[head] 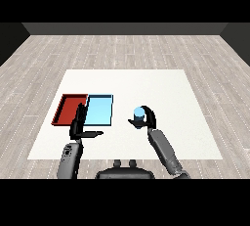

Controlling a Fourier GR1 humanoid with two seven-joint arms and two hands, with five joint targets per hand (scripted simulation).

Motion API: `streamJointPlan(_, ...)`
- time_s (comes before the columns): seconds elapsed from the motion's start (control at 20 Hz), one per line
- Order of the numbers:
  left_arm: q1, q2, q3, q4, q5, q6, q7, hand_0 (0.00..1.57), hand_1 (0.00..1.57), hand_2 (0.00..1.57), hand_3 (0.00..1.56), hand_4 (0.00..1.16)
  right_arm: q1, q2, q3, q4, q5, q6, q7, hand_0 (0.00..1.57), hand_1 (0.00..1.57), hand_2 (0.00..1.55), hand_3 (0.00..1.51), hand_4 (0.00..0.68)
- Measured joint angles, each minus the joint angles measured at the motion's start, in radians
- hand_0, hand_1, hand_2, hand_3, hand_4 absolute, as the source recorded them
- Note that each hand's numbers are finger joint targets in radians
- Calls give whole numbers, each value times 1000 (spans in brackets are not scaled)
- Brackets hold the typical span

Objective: Pick the blue can and put it in the blue box

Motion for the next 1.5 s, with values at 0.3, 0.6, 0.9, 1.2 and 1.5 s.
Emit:
streamJointPlan(0.3,-55,-15,-46,74,-14,15,-14,0,0,0,0,0,-45,7,14,-47,13,-4,25,1446,1446,1469,1369,539)
streamJointPlan(0.6,-62,-23,-91,61,-9,31,15,0,0,0,0,0,-70,-1,5,-99,28,31,55,1448,1448,1471,1353,539)
streamJointPlan(0.9,-91,-23,-110,51,9,25,54,0,0,0,0,0,-75,-16,-54,-117,37,99,62,1444,1444,1467,1342,563)
streamJointPlan(1.2,-135,-23,-180,48,47,73,106,0,0,0,0,0,-77,-36,-88,-155,48,152,81,1469,1469,1466,1377,564)
streamJointPlan(1.5,-199,-25,-251,109,96,128,94,0,0,0,0,0,-116,-8,-89,-145,73,149,105,1443,1443,1469,1383,566)
